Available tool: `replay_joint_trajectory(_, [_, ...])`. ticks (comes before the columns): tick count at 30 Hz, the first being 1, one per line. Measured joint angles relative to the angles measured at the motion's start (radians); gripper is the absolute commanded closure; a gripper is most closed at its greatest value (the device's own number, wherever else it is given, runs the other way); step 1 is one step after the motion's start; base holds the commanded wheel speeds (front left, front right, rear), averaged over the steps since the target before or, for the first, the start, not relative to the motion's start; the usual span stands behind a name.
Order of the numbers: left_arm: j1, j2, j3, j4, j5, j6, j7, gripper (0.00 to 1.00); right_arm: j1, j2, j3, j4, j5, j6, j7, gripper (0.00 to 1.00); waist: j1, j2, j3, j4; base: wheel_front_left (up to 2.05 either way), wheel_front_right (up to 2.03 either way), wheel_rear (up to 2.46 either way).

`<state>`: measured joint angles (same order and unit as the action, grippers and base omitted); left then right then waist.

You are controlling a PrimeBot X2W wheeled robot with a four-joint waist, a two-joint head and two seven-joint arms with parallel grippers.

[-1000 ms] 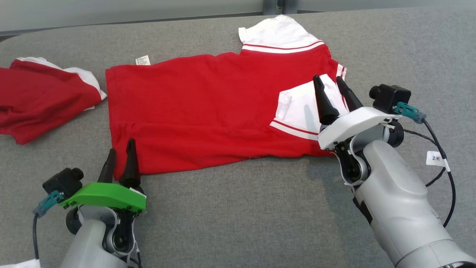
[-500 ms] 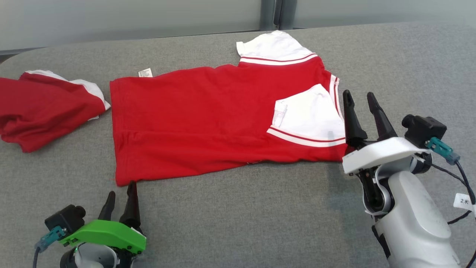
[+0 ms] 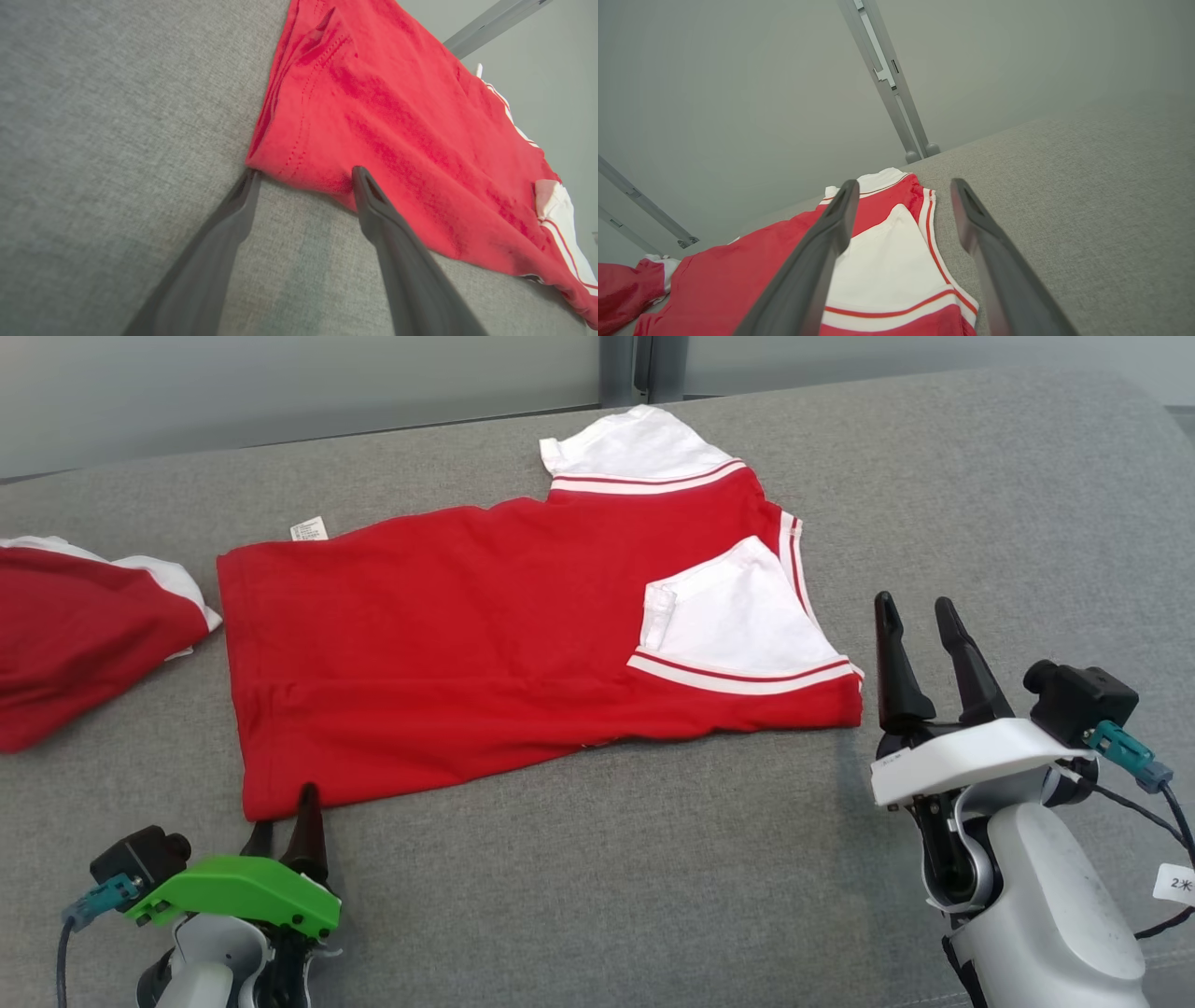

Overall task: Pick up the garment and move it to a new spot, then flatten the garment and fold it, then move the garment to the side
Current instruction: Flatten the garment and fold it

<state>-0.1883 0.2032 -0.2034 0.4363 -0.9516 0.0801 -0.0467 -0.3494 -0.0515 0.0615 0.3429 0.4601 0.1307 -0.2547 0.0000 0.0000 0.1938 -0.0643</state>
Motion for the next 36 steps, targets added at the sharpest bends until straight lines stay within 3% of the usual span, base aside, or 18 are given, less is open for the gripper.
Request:
replay_joint_trajectory(5, [-0.031,0.001,0.021,0.047,-0.017,0.000,0.000,0.03,0.016,0.001,-0.007,-0.016,-0.003,0.000,0.007,0.00,0.0000,0.0000,0.007,-0.022,0.00,0.00,0.00])
replay_joint_trajectory(6, [-0.036,0.002,0.025,0.055,-0.017,0.000,-0.005,0.32,0.018,0.001,-0.008,-0.019,-0.005,0.000,0.008,0.00,0.0000,0.0000,0.008,-0.025,0.00,0.00,0.00])
replay_joint_trajectory(7, [-0.040,0.002,0.029,0.063,-0.017,0.000,-0.011,0.54,0.018,0.001,-0.010,-0.021,-0.006,0.000,0.011,0.00,0.0000,0.0000,0.009,-0.027,0.00,0.00,0.00])
replay_joint_trajectory(11, [-0.055,0.003,0.041,0.094,-0.018,0.000,-0.044,1.00,0.035,0.001,-0.017,-0.025,-0.009,0.000,0.017,0.00,0.0000,0.0000,0.010,-0.029,0.00,0.00,0.00])
replay_joint_trajectory(18, [-0.070,0.009,0.021,0.109,0.016,-0.019,-0.092,1.00,0.075,0.001,-0.042,-0.005,-0.024,0.000,0.060,0.00,0.0000,0.0000,0.005,-0.018,0.00,0.00,0.00])
replay_joint_trajectory(27, [-0.030,0.034,-0.011,0.048,0.065,-0.002,-0.119,1.00,0.118,0.001,-0.058,0.088,-0.039,0.000,0.129,0.00,0.0000,0.0000,-0.001,0.002,0.00,0.00,0.00])
replay_joint_trajectory(36, [-0.026,0.028,-0.034,-0.002,0.073,0.009,-0.106,1.00,-0.003,0.002,-0.007,0.270,0.033,0.000,0.179,0.00,0.0000,0.0000,0.018,0.025,0.00,0.00,0.00])
